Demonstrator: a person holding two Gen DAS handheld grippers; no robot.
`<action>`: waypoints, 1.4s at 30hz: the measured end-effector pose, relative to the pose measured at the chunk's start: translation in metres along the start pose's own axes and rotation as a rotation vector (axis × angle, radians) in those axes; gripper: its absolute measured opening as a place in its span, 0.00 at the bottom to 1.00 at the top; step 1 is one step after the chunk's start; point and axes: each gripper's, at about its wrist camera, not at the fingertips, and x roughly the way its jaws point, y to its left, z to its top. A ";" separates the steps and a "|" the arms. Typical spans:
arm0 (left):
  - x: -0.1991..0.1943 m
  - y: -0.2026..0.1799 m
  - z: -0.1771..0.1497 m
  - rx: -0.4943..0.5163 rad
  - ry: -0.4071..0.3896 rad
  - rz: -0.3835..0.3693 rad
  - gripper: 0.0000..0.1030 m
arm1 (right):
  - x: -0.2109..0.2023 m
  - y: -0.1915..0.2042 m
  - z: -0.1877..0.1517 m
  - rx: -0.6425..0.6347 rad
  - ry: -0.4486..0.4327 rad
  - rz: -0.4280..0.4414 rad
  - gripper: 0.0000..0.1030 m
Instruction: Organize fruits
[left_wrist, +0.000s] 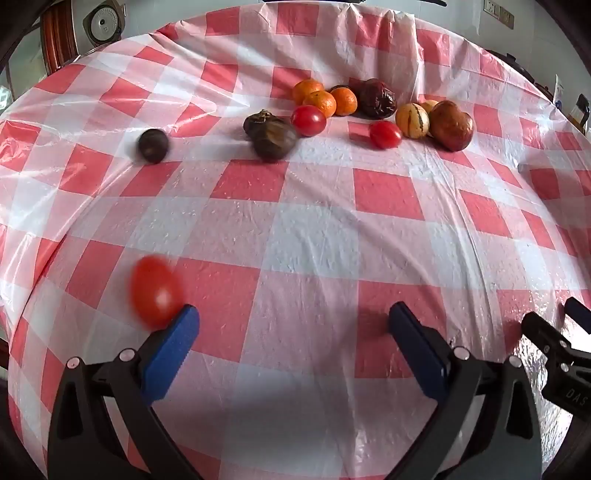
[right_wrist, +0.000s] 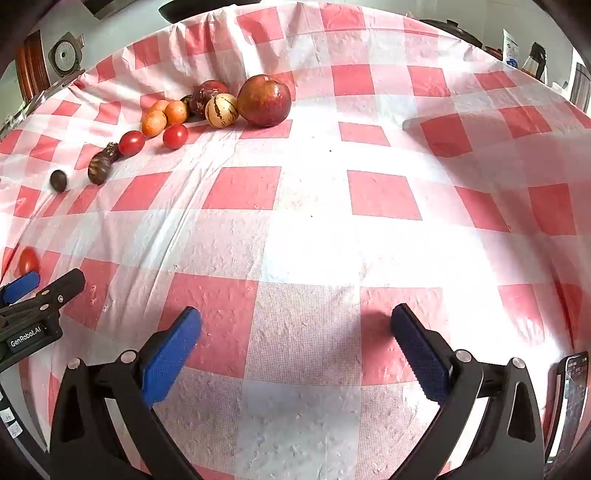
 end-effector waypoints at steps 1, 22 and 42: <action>0.000 0.000 0.000 0.000 0.000 0.000 0.99 | 0.000 0.000 0.000 0.000 0.000 0.000 0.96; 0.004 0.000 0.002 0.013 0.005 -0.012 0.99 | 0.003 0.002 0.003 -0.001 0.000 -0.001 0.96; 0.004 0.000 0.002 0.013 0.005 -0.012 0.99 | 0.003 0.002 0.003 0.000 0.001 -0.001 0.96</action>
